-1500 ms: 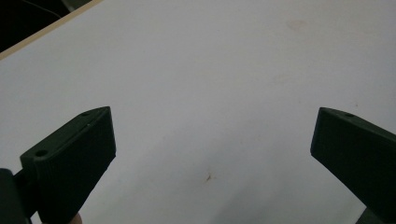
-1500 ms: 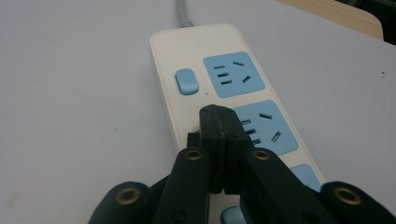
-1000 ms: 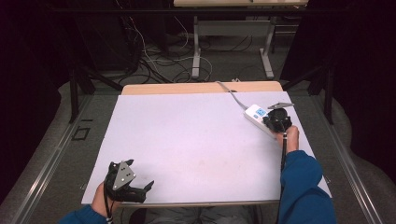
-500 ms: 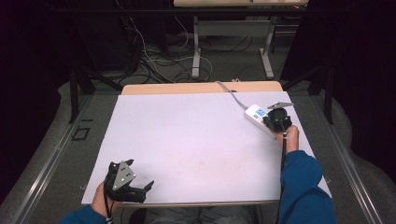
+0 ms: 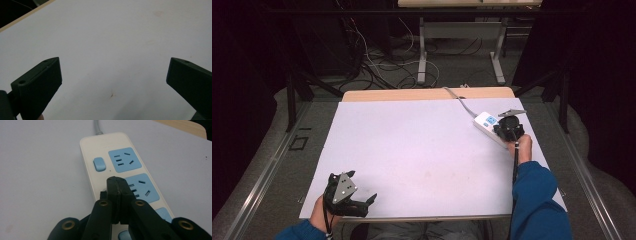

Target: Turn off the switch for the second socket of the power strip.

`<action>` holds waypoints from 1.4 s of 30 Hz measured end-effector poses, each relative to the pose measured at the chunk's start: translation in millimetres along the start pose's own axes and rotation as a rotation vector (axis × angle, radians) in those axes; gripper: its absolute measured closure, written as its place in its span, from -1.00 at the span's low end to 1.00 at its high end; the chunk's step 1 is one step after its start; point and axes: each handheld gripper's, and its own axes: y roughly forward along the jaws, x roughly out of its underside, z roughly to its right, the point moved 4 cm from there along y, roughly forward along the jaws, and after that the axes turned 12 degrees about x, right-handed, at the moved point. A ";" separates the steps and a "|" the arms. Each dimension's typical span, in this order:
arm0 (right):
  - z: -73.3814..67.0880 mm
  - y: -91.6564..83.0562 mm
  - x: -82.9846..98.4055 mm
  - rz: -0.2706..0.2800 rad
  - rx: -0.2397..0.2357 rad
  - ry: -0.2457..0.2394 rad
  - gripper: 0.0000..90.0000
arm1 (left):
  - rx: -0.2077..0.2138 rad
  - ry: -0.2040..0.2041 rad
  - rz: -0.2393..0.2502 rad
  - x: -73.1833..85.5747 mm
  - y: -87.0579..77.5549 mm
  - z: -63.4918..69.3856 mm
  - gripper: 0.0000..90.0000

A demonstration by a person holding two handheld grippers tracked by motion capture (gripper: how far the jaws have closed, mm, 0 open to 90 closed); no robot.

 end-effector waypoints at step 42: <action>0.9 -11.2 -7.2 0.033 -0.004 0.004 0.73 | 0.000 0.000 0.000 0.0 -0.5 0.0 -1.00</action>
